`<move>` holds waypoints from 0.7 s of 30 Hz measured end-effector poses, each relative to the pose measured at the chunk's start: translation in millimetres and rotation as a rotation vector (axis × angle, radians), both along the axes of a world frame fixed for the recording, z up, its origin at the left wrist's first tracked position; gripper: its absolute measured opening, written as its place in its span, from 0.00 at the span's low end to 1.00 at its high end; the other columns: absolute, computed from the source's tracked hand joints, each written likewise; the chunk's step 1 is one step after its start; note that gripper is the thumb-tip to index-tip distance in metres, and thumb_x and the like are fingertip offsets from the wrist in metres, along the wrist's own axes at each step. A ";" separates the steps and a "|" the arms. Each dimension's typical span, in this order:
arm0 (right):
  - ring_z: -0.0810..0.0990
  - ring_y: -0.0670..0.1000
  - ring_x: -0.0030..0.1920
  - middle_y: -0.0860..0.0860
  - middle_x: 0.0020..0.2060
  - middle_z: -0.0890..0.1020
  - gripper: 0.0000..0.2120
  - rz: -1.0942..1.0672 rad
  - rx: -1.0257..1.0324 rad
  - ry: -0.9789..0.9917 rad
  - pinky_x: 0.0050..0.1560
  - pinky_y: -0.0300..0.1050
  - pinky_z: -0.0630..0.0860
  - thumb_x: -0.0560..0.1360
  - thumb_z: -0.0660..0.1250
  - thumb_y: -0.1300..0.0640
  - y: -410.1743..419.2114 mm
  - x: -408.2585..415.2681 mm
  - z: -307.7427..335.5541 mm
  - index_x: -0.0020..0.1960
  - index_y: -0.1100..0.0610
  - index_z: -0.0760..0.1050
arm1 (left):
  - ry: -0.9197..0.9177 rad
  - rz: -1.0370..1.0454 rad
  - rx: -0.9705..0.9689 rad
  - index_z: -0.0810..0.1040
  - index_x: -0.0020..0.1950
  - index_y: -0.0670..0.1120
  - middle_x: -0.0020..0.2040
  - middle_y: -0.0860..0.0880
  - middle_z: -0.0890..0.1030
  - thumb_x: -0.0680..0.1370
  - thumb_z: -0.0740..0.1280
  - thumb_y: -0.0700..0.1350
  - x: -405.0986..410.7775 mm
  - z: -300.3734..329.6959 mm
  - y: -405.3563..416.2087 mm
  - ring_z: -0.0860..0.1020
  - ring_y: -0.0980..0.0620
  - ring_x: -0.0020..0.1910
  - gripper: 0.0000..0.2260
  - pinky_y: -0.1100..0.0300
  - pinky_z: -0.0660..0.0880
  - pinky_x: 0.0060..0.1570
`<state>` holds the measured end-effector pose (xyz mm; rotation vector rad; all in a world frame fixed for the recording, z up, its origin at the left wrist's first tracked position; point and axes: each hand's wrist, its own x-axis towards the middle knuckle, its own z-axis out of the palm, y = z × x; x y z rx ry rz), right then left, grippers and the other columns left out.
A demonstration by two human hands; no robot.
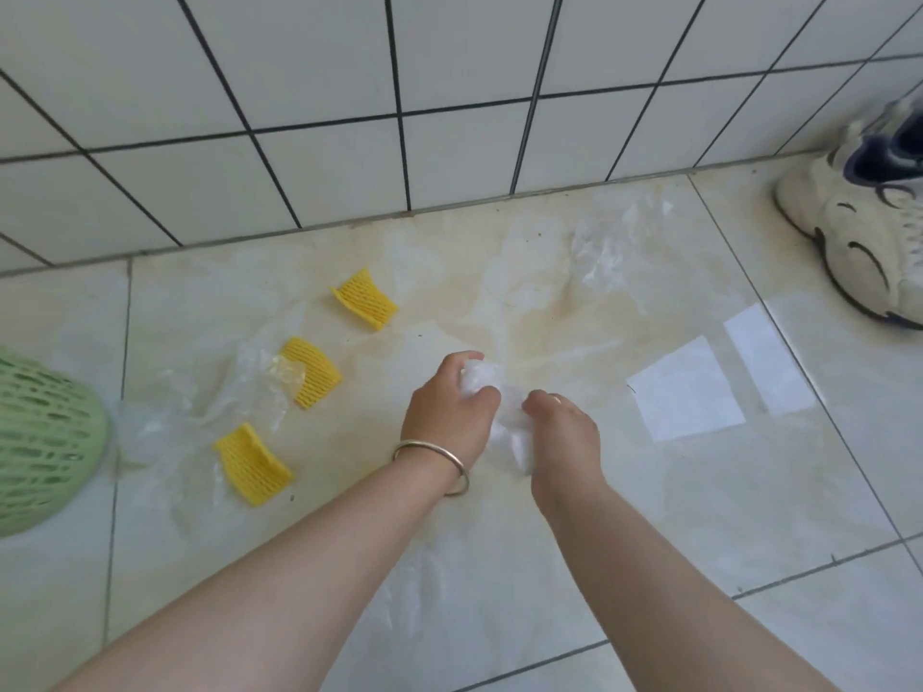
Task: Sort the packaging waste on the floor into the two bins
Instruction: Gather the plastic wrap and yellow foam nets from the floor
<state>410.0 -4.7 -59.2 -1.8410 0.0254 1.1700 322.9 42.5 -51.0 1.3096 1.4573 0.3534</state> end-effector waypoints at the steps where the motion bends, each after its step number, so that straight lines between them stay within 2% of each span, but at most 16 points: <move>1: 0.63 0.52 0.33 0.55 0.32 0.64 0.09 0.014 0.045 0.049 0.31 0.41 0.58 0.69 0.60 0.66 2.2 -5.3 8.2 0.34 0.56 0.66 | -0.059 0.033 -0.046 0.76 0.53 0.56 0.51 0.48 0.81 0.66 0.62 0.48 -2.0 7.1 -3.6 0.78 0.46 0.52 0.16 0.54 0.76 0.54; 3: 0.65 0.52 0.30 0.53 0.29 0.65 0.15 0.036 0.114 0.118 0.30 0.40 0.61 0.70 0.58 0.69 3.1 -16.2 23.3 0.31 0.54 0.61 | -0.147 0.085 -0.109 0.77 0.45 0.55 0.47 0.49 0.81 0.63 0.60 0.50 -7.5 18.7 -10.4 0.79 0.46 0.48 0.13 0.55 0.76 0.46; 5: 0.70 0.52 0.29 0.52 0.29 0.69 0.14 0.039 0.173 0.172 0.30 0.40 0.64 0.71 0.56 0.70 -0.9 -26.9 37.5 0.32 0.54 0.62 | -0.204 0.135 -0.127 0.76 0.41 0.53 0.42 0.49 0.80 0.63 0.61 0.50 -16.3 28.9 -17.0 0.77 0.46 0.43 0.10 0.58 0.70 0.36; 7: 0.74 0.52 0.31 0.52 0.31 0.74 0.12 0.066 0.220 0.173 0.32 0.40 0.69 0.72 0.56 0.70 -7.6 -37.7 48.9 0.37 0.54 0.66 | -0.239 0.168 -0.122 0.75 0.40 0.51 0.39 0.49 0.79 0.63 0.61 0.51 -25.8 37.1 -25.9 0.75 0.46 0.39 0.09 0.59 0.66 0.33; 9: 0.77 0.52 0.33 0.52 0.34 0.78 0.11 0.113 0.253 0.134 0.36 0.42 0.73 0.74 0.57 0.68 -14.1 -50.1 58.7 0.41 0.52 0.70 | -0.271 0.187 -0.125 0.74 0.40 0.49 0.38 0.47 0.78 0.64 0.60 0.53 -36.8 48.3 -37.6 0.76 0.45 0.40 0.11 0.57 0.67 0.35; 12: 0.78 0.51 0.38 0.52 0.41 0.79 0.07 0.210 0.243 -0.007 0.41 0.40 0.74 0.76 0.62 0.59 -24.4 -70.3 69.8 0.41 0.50 0.73 | -0.347 0.272 -0.168 0.78 0.44 0.48 0.43 0.47 0.82 0.71 0.61 0.60 -53.7 55.8 -58.5 0.80 0.45 0.46 0.17 0.53 0.73 0.45; 13: 0.77 0.49 0.38 0.51 0.41 0.78 0.06 0.234 0.238 -0.031 0.38 0.37 0.74 0.77 0.62 0.55 -28.4 -77.0 74.6 0.41 0.51 0.73 | -0.376 0.317 -0.200 0.80 0.47 0.48 0.46 0.47 0.83 0.74 0.59 0.62 -59.8 58.3 -65.4 0.80 0.46 0.49 0.20 0.56 0.74 0.50; 15: 0.75 0.47 0.34 0.49 0.34 0.77 0.15 0.242 0.221 0.009 0.30 0.33 0.73 0.79 0.57 0.47 -35.9 -91.0 83.9 0.39 0.54 0.73 | -0.449 0.402 -0.240 0.79 0.48 0.48 0.46 0.49 0.82 0.79 0.54 0.59 -74.7 68.1 -78.2 0.80 0.52 0.47 0.19 0.70 0.75 0.47; 16: 0.75 0.47 0.32 0.49 0.30 0.77 0.19 0.238 0.206 0.046 0.27 0.34 0.72 0.80 0.55 0.46 -39.6 -97.5 88.3 0.37 0.55 0.74 | -0.451 0.413 -0.220 0.78 0.49 0.49 0.47 0.49 0.82 0.81 0.53 0.56 -82.4 71.5 -83.5 0.79 0.53 0.48 0.18 0.72 0.74 0.49; 18: 0.72 0.49 0.32 0.49 0.27 0.73 0.20 0.256 0.185 0.072 0.30 0.39 0.68 0.81 0.53 0.51 -44.7 -115.8 94.8 0.32 0.53 0.69 | -0.432 0.423 -0.131 0.78 0.52 0.54 0.53 0.48 0.80 0.80 0.55 0.54 -98.5 76.9 -92.3 0.78 0.47 0.56 0.13 0.58 0.72 0.60; 19: 0.71 0.51 0.35 0.48 0.29 0.70 0.18 0.238 0.168 0.088 0.31 0.41 0.64 0.81 0.53 0.55 -45.2 -128.2 98.0 0.32 0.51 0.65 | -0.433 0.459 -0.098 0.78 0.47 0.58 0.51 0.48 0.80 0.76 0.58 0.55 -107.8 79.8 -95.5 0.77 0.46 0.55 0.10 0.53 0.72 0.59; 21: 0.69 0.50 0.37 0.47 0.28 0.66 0.19 0.328 0.134 0.133 0.33 0.41 0.60 0.80 0.56 0.58 -46.4 -160.4 107.4 0.31 0.50 0.61 | -0.449 0.541 -0.046 0.76 0.40 0.58 0.44 0.51 0.79 0.70 0.59 0.54 -130.0 84.0 -99.2 0.78 0.47 0.49 0.06 0.55 0.72 0.51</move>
